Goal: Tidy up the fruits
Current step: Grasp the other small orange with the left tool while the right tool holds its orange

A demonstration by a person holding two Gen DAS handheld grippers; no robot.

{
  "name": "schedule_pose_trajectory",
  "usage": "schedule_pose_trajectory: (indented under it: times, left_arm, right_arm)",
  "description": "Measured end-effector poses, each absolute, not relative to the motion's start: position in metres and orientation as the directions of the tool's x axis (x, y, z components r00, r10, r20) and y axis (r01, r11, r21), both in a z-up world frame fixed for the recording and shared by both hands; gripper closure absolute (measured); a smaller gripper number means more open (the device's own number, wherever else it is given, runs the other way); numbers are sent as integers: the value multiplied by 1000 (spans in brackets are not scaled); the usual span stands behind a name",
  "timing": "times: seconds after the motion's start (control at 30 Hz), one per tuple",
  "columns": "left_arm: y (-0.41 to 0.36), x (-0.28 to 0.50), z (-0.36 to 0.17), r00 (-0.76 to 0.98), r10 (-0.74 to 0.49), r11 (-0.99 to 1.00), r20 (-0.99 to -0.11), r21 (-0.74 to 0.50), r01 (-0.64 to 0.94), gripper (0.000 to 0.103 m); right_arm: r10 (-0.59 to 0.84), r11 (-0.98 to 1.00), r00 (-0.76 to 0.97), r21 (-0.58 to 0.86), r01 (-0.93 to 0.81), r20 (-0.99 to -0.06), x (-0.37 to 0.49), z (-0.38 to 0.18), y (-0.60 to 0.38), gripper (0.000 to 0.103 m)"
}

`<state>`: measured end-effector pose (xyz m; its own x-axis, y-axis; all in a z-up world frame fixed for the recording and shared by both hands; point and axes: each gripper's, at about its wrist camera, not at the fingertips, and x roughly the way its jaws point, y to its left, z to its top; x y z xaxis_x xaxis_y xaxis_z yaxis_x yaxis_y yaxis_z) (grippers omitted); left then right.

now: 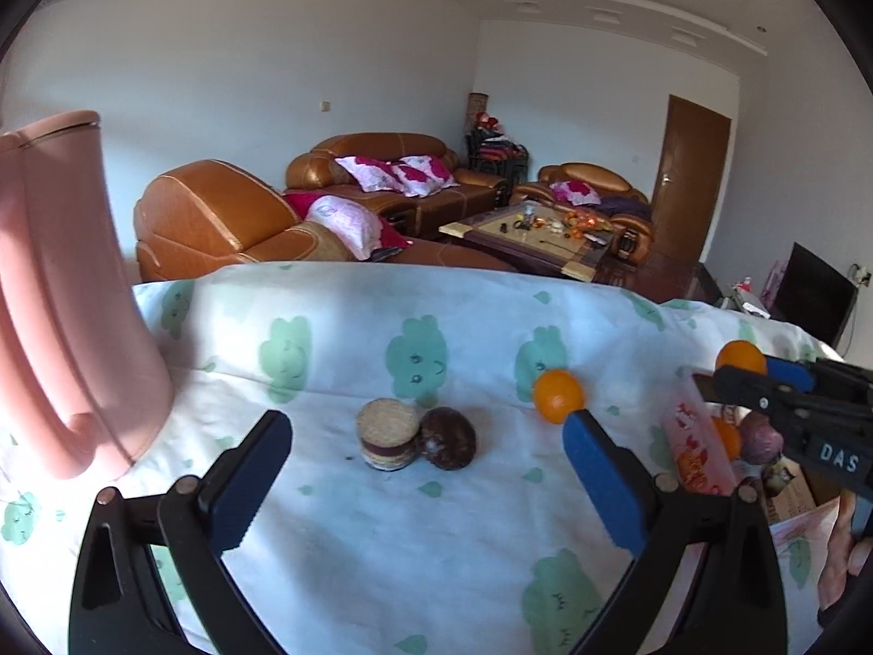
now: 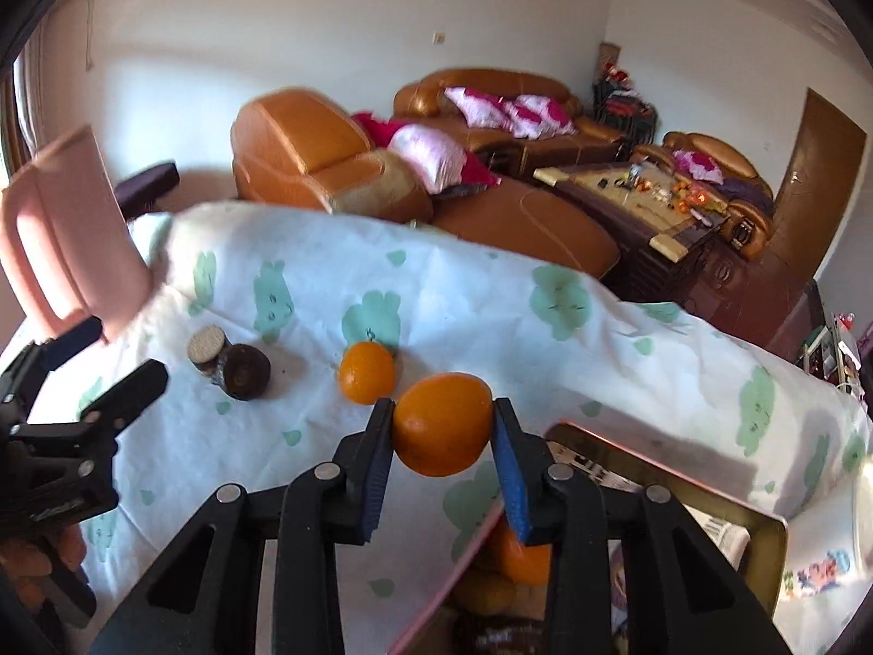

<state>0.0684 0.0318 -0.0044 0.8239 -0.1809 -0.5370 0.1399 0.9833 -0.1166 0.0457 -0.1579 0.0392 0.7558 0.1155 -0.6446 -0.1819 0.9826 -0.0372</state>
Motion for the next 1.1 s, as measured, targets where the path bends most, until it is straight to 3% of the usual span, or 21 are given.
schedule_pose_trajectory:
  times: [0.1, 0.17, 0.27, 0.6, 0.7, 0.87, 1.1]
  left_arm:
    - [9, 79, -8, 791, -225, 974, -569, -143, 174, 3]
    - [-10, 89, -10, 767, -254, 967, -589, -144, 209, 10]
    - [-41, 108, -14, 752, -243, 967, -613, -87, 241, 14]
    - [-76, 172, -51, 601, -195, 978, -775, -111, 174, 54]
    - [-78, 171, -49, 609, -197, 978, -768, -109, 179, 65]
    - [-62, 163, -44, 641, -248, 969, -726, -196, 152, 65]
    - [-58, 119, -12, 809, -248, 967, -533, -189, 172, 65]
  right_arm:
    - [88, 992, 823, -26, -124, -561, 5, 39, -173, 66]
    - [39, 995, 854, -55, -78, -520, -3, 39, -184, 66]
    - [-15, 997, 875, -76, -25, -484, -12, 38, -199, 66]
    - [71, 993, 887, 117, -19, -457, -14, 42, -255, 66]
    - [131, 980, 886, 195, -47, -444, -15, 44, -264, 66]
    - [179, 963, 891, 258, -73, -417, -20, 45, -265, 66]
    - [155, 975, 904, 209, -75, -399, -23, 47, -258, 66]
